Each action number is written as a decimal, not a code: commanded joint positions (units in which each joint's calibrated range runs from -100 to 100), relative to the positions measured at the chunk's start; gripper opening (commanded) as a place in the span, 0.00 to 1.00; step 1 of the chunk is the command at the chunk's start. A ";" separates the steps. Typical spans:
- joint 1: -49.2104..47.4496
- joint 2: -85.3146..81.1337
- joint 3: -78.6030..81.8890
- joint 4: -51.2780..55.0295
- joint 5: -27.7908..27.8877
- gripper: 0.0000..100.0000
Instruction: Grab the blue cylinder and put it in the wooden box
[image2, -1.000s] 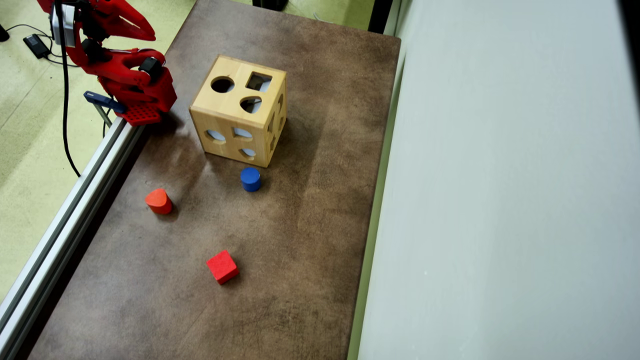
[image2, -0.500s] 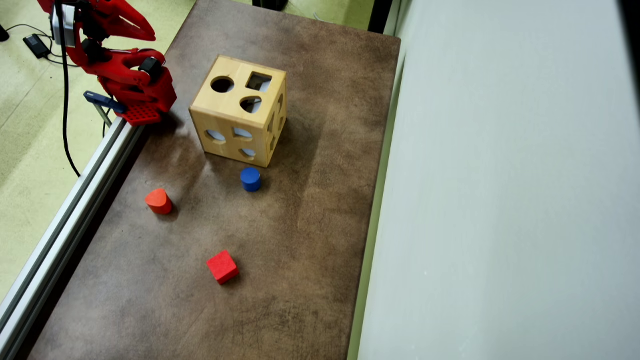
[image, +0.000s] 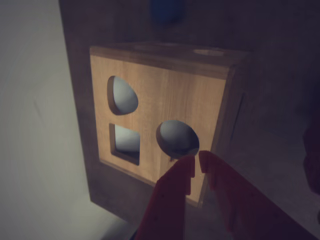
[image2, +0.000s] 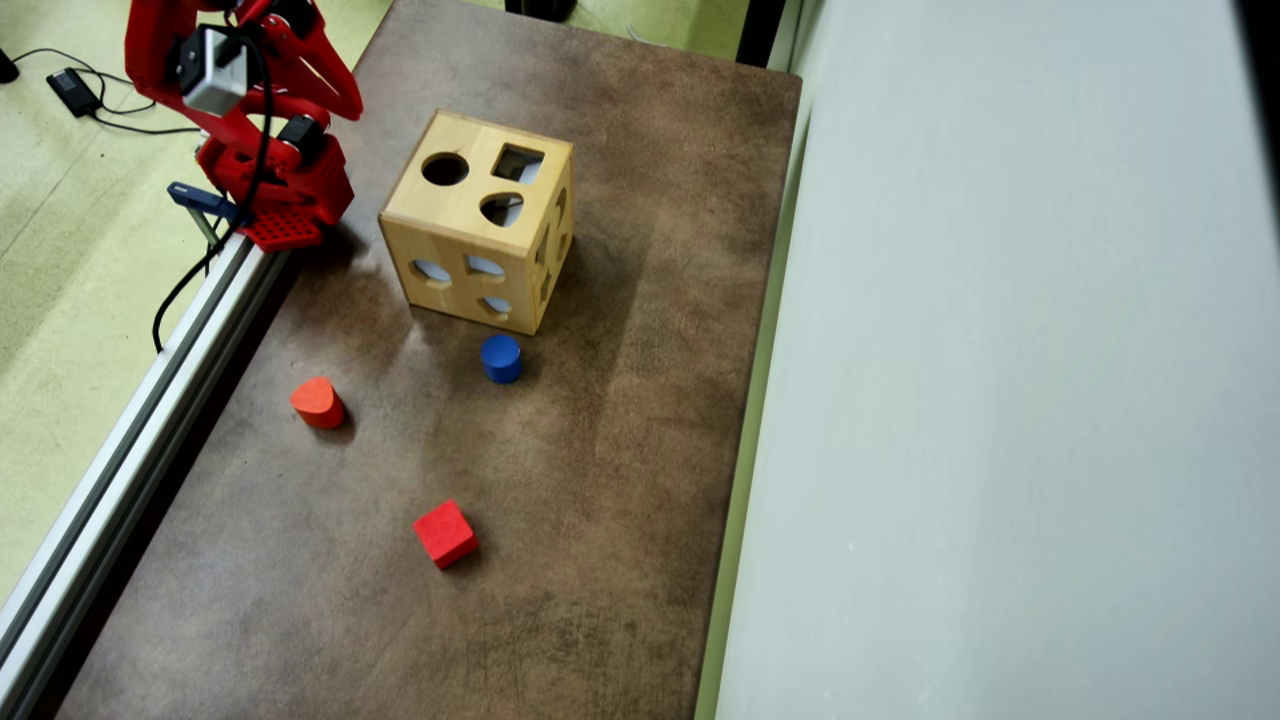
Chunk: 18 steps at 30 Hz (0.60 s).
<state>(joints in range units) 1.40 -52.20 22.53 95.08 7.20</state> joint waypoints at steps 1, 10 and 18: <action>0.31 8.08 -1.33 -6.98 -0.05 0.03; 13.90 26.85 -9.47 -18.16 0.39 0.03; 20.52 45.71 -9.74 -28.69 0.39 0.03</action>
<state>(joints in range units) 20.59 -11.19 15.58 72.32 7.35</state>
